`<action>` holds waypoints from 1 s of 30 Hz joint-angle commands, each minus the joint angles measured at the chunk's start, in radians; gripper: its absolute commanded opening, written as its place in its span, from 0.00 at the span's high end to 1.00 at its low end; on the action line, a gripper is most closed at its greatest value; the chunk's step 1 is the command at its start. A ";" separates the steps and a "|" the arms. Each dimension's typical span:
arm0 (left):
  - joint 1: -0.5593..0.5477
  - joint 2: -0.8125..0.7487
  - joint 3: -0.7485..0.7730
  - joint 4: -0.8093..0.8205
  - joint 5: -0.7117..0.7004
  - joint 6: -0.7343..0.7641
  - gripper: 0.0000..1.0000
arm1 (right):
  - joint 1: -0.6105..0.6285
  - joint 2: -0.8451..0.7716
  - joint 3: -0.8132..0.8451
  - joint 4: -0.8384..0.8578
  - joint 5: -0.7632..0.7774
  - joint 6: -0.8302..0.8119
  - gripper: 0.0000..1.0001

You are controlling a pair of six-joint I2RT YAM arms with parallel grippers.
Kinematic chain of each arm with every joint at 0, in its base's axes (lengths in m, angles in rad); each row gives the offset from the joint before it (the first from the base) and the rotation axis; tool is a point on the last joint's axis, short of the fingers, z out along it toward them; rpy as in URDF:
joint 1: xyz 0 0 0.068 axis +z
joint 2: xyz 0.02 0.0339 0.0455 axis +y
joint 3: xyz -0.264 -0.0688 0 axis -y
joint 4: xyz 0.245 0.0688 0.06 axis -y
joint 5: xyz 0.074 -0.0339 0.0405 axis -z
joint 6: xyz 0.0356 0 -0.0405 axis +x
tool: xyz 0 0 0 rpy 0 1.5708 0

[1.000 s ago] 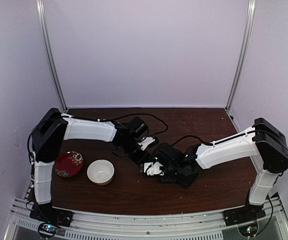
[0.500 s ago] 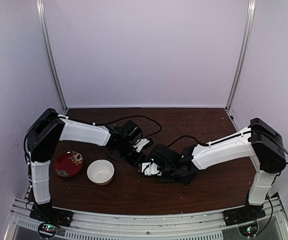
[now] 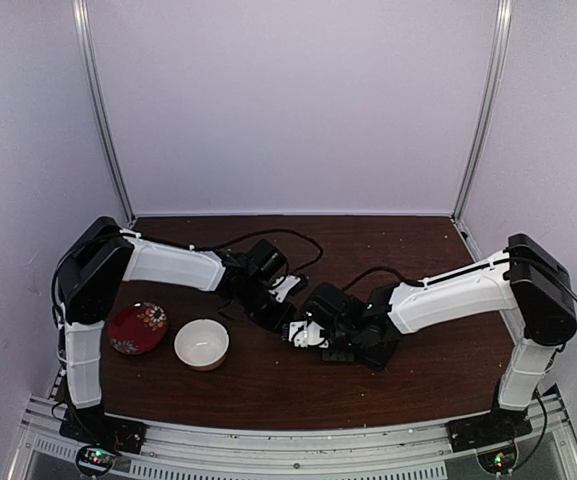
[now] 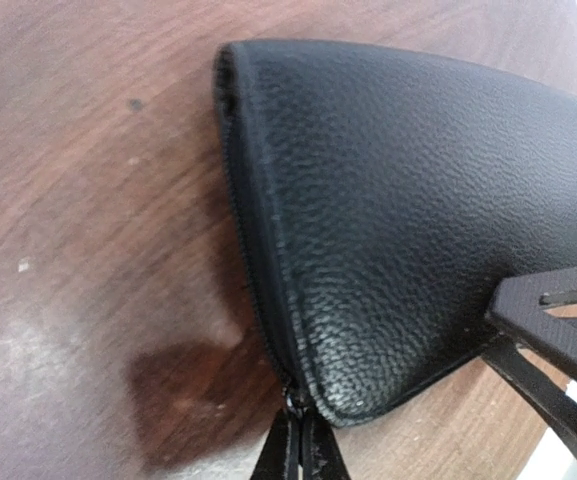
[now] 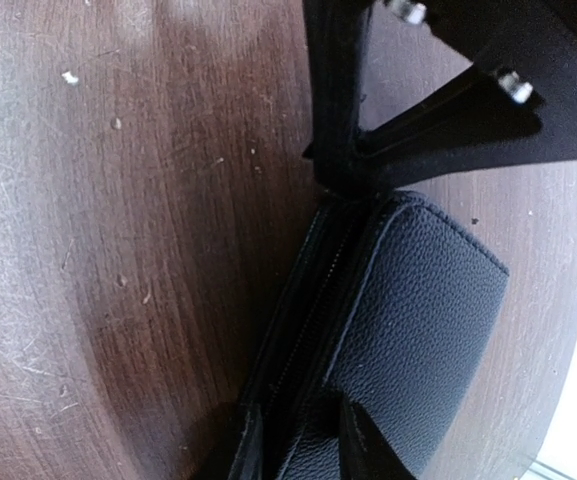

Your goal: Sort the hair-cutting tools

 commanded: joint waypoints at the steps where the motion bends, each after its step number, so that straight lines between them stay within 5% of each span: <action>1: -0.111 -0.078 0.003 -0.110 -0.093 -0.042 1.00 | -0.056 0.022 0.013 0.101 0.030 0.090 0.74; 3: -0.110 -0.093 -0.021 -0.100 -0.115 -0.056 1.00 | -0.062 0.010 0.007 0.099 0.012 0.100 0.74; 7: -0.138 -0.115 -0.102 0.174 0.086 -0.109 1.00 | -0.066 0.003 0.017 0.078 -0.024 0.120 0.73; 16: -0.185 0.013 0.031 0.140 0.143 -0.151 1.00 | -0.074 0.023 0.048 0.059 -0.063 0.127 0.71; 23: -0.180 -0.055 0.051 -0.052 -0.086 -0.026 0.99 | -0.082 -0.122 -0.018 -0.035 -0.196 0.040 0.52; 30: -0.180 -0.146 -0.107 0.120 -0.199 0.142 0.77 | -0.083 -0.316 -0.072 -0.136 -0.291 -0.085 0.43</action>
